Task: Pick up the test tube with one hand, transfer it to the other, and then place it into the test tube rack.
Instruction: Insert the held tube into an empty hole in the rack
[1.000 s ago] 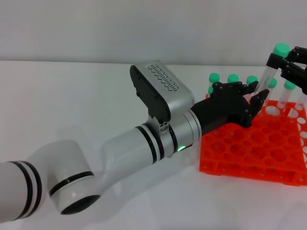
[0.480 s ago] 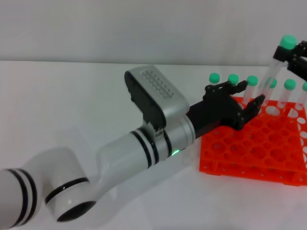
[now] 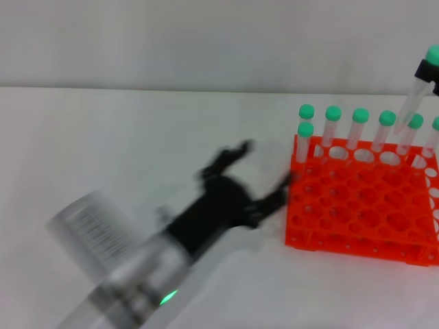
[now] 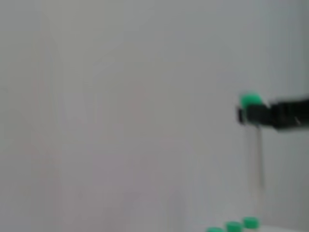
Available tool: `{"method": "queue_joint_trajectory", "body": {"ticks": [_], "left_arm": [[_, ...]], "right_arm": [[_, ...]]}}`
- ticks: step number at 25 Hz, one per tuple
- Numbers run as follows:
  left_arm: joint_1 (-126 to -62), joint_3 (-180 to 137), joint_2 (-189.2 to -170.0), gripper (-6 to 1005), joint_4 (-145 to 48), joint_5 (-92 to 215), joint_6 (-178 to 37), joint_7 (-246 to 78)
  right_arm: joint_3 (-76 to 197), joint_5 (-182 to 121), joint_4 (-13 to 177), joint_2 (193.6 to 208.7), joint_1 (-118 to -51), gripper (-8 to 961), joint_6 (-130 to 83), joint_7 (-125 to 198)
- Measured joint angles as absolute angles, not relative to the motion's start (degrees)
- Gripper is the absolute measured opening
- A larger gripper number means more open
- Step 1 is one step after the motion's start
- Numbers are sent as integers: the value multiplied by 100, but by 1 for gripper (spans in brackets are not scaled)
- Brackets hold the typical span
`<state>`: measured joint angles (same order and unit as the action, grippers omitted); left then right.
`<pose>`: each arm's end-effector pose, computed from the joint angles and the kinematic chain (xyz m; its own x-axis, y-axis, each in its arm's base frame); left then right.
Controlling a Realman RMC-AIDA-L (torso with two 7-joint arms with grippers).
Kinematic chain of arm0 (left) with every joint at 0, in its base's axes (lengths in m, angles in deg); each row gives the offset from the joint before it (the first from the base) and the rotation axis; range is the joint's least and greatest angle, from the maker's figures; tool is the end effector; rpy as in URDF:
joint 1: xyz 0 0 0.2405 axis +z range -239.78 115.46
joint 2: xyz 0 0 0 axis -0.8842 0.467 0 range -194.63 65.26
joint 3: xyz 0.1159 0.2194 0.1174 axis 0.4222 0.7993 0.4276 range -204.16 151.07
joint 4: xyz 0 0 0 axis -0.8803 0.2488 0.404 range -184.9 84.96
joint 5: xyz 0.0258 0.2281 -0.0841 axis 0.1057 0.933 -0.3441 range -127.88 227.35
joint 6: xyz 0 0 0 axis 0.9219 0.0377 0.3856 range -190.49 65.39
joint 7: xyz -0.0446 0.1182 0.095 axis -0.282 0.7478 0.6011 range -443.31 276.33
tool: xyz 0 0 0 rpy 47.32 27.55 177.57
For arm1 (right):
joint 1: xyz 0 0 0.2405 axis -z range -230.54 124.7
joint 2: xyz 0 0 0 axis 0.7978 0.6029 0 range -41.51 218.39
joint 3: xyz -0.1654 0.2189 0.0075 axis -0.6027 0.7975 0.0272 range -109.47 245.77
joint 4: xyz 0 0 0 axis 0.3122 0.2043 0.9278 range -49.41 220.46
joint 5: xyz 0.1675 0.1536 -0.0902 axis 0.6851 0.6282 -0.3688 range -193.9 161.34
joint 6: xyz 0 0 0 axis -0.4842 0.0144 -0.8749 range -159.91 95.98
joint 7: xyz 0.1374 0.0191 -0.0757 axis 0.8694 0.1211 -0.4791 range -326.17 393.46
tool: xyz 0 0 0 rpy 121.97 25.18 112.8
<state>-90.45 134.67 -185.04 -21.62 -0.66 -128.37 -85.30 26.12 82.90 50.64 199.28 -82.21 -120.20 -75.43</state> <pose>-0.2176 0.3197 -0.1689 0.6687 -0.0813 0.7391 0.4937 -0.6947 -0.5231 0.2738 0.4118 0.0910 0.6299 0.0282 -0.7762 -0.4520 -0.7994 -0.3958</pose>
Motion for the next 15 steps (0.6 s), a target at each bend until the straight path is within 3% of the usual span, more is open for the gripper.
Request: {"method": "queue_joint_trajectory", "body": {"ticks": [2, 7, 15], "left_arm": [[-8478, 13389, -18490, 859, -2254, -97, -13499, -8495], [-7450, 12875, -18477, 856, -2605, -129, -14397, -8506], [-7056, 12615, -18475, 852, -3006, -586, -14505, -8628]], "right_arm": [[2573, 8242, 5064, 20016, -8231, 198, -11951, -7699], [2492, 8057, 5077, 20333, -8306, 202, -11699, -8104], [2006, 8220, 5690, 20429, -8518, 215, -11112, -8863]]}}
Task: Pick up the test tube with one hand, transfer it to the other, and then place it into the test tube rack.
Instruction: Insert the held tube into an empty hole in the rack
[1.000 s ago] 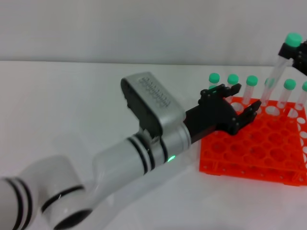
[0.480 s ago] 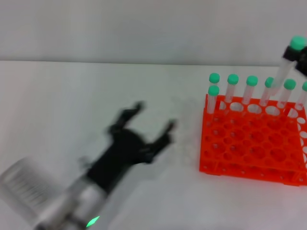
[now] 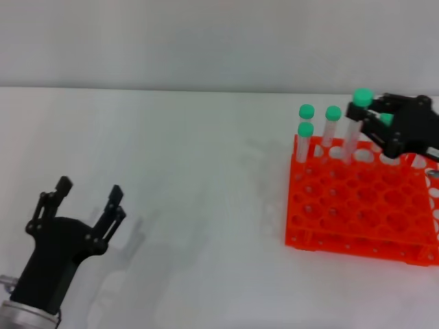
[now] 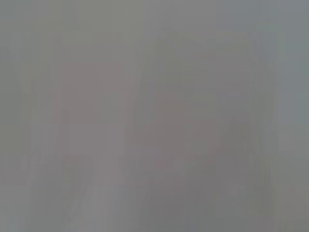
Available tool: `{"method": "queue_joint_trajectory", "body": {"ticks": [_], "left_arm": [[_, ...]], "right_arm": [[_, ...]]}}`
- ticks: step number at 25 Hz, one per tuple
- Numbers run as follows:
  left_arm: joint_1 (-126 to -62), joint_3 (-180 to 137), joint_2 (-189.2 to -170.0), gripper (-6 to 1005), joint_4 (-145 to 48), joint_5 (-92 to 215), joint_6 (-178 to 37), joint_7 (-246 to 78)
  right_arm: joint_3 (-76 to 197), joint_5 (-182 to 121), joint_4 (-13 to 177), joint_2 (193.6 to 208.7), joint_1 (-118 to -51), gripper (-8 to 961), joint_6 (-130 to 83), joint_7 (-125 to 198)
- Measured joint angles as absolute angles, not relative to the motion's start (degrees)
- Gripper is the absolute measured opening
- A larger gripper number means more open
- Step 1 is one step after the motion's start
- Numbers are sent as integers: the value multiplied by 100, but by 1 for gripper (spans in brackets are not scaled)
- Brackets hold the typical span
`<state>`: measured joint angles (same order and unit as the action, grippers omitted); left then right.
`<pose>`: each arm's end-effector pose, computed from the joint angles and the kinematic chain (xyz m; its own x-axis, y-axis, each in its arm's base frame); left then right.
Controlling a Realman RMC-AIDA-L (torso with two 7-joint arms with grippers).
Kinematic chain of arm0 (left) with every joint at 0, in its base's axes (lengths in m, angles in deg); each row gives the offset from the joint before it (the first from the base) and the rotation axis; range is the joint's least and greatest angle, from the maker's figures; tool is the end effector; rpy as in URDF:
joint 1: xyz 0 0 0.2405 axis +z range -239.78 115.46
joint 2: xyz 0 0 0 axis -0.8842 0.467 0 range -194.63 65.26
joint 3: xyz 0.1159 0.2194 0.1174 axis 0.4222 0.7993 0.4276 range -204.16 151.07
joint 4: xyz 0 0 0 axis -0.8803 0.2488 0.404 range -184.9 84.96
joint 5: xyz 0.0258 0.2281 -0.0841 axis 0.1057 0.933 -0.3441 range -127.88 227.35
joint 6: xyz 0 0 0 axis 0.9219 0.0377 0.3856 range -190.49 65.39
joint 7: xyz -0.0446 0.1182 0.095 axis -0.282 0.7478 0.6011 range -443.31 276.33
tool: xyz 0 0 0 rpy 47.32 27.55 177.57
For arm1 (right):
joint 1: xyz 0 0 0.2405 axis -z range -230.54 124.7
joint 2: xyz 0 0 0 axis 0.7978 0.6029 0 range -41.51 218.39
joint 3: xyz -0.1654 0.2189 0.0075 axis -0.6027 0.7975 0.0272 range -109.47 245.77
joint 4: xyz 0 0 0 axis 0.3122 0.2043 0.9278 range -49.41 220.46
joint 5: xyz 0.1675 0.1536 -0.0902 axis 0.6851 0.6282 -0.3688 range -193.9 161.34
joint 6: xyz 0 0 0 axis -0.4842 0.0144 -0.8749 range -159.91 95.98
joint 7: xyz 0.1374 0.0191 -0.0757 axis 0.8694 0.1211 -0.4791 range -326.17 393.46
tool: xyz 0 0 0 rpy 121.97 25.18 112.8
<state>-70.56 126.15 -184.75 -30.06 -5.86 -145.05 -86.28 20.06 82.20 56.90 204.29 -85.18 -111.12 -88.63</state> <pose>-0.3471 0.2478 -0.0890 0.6387 -0.1148 0.7609 0.7212 -0.2555 -0.6439 0.2640 0.4212 0.0089 0.7194 0.0378 -0.6935 -0.3929 -0.8013 -0.4512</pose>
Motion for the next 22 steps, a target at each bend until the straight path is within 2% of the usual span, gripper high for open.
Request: {"method": "queue_joint_trajectory", "body": {"ticks": [22], "left_arm": [[-7256, 12632, -18474, 852, -3072, -713, -14379, -8724]], "right_arm": [[1981, 8639, 7206, 20460, -9364, 251, -10515, -10034]]}}
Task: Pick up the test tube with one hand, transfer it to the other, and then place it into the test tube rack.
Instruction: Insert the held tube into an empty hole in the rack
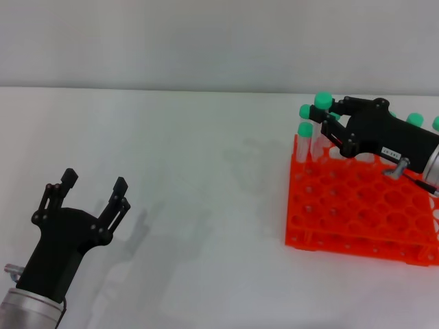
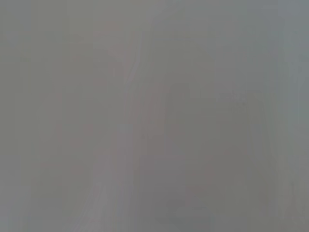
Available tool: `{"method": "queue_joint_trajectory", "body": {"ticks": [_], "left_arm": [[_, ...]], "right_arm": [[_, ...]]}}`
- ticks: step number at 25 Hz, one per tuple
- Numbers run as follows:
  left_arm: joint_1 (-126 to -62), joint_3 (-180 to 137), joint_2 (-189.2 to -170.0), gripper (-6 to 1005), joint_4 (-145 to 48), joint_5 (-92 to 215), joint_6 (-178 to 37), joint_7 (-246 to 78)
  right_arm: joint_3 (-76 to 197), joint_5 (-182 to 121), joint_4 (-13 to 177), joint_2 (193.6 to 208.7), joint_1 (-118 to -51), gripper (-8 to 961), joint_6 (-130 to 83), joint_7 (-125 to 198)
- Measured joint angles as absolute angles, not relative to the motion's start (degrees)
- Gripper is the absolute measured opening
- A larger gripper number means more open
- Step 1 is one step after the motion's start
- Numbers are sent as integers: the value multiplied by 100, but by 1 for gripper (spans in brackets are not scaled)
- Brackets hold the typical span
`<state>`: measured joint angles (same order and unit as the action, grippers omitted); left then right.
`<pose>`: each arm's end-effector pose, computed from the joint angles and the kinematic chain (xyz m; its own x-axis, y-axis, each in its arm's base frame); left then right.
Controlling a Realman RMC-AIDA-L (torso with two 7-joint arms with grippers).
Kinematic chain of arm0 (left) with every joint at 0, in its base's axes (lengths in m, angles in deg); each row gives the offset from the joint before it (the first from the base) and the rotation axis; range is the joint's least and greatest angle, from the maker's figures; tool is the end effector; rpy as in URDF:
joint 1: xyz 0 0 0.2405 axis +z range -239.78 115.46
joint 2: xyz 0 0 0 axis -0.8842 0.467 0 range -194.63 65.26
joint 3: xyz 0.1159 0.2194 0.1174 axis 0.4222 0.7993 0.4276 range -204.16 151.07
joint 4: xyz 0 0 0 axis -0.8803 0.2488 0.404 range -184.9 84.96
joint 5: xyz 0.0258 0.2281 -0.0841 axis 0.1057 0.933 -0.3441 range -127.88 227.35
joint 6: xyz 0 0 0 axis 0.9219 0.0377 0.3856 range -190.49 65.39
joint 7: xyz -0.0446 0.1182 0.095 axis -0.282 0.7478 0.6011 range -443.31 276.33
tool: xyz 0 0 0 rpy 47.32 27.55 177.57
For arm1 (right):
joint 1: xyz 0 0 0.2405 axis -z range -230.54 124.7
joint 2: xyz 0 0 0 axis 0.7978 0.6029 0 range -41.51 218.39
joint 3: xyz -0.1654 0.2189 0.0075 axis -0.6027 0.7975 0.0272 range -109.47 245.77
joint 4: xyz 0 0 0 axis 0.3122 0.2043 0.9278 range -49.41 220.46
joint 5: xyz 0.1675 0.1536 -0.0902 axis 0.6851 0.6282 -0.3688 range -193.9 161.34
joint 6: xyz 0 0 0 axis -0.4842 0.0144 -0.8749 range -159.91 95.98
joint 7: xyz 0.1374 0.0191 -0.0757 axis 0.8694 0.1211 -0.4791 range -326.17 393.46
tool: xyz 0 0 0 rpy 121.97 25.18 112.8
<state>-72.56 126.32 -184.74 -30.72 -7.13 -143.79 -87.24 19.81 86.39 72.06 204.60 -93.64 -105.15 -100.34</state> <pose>-0.3458 0.2602 -0.0886 0.6348 -0.1074 0.7652 0.7247 -0.2607 -0.6378 0.2462 0.4397 -0.0409 0.7354 0.0369 -0.6766 -0.3930 -0.7902 -0.4703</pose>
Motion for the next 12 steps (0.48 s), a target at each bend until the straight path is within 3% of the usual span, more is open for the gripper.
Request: {"method": "queue_joint_trajectory", "body": {"ticks": [12], "left_arm": [[-7250, 12629, -18474, 853, -3072, -708, -14379, -8727]], "right_arm": [[2025, 8659, 7278, 20464, -9371, 270, -10334, -10137]]}}
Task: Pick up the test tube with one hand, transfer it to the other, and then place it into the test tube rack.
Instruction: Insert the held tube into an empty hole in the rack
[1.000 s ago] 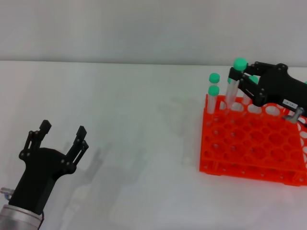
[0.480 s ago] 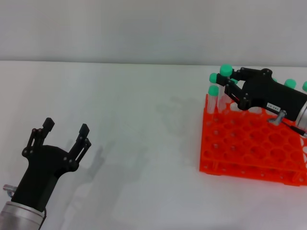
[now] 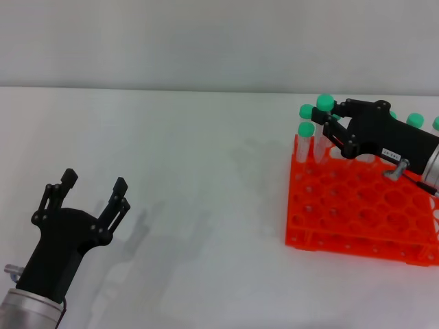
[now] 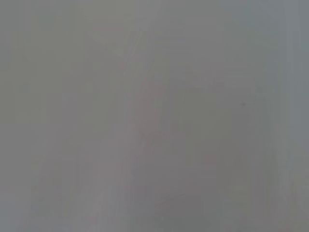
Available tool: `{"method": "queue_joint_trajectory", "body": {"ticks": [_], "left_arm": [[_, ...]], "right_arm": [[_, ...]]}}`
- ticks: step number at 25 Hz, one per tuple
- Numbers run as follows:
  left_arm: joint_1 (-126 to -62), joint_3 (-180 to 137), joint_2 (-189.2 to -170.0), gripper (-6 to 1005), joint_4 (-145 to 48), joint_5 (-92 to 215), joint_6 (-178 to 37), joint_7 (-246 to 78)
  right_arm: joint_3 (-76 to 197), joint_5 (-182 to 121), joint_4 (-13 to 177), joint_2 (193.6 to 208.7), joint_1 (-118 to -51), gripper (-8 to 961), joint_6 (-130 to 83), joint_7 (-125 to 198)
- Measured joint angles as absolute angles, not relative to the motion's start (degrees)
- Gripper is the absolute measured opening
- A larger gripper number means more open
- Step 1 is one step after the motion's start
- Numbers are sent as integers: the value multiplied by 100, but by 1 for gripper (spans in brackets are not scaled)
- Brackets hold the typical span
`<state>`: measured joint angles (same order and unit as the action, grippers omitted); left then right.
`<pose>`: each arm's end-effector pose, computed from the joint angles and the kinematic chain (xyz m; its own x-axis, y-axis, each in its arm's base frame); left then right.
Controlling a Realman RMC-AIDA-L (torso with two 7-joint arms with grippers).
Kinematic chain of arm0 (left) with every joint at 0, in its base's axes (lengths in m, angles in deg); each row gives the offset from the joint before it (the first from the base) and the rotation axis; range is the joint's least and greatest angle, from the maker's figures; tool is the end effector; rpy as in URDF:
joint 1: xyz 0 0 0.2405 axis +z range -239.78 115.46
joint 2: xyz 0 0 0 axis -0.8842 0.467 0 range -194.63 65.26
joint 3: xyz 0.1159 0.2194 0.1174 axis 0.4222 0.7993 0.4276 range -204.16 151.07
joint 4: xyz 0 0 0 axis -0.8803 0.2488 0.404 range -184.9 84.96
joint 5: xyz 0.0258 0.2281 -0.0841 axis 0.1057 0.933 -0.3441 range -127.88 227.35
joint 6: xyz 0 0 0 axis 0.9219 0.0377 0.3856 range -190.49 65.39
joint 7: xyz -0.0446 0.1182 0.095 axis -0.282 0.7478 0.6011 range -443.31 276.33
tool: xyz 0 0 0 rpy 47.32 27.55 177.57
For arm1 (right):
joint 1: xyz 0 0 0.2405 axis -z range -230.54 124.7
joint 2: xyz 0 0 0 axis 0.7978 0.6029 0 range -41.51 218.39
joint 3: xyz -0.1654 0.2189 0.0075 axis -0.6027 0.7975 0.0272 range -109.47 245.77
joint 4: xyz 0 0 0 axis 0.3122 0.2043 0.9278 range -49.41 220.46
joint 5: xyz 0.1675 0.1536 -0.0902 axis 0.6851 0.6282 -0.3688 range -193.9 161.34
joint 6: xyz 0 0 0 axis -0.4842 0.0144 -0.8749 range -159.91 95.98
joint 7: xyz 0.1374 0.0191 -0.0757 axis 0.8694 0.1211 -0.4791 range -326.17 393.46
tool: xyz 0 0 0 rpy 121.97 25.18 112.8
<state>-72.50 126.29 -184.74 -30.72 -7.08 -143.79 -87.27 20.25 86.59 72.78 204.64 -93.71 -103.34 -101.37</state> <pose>-0.3461 0.2598 -0.0886 0.6346 -0.1068 0.7654 0.7251 -0.2604 -0.6375 0.2513 0.4418 -0.0429 0.7473 0.0274 -0.6639 -0.4063 -0.7718 -0.4892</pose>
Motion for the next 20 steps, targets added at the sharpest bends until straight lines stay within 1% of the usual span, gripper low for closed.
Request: {"method": "queue_joint_trajectory", "body": {"ticks": [20], "left_arm": [[-7244, 12641, -18474, 852, -3072, -677, -14385, -8780]], "right_arm": [[2018, 8737, 7518, 20463, -9339, 303, -10086, -10442]]}}
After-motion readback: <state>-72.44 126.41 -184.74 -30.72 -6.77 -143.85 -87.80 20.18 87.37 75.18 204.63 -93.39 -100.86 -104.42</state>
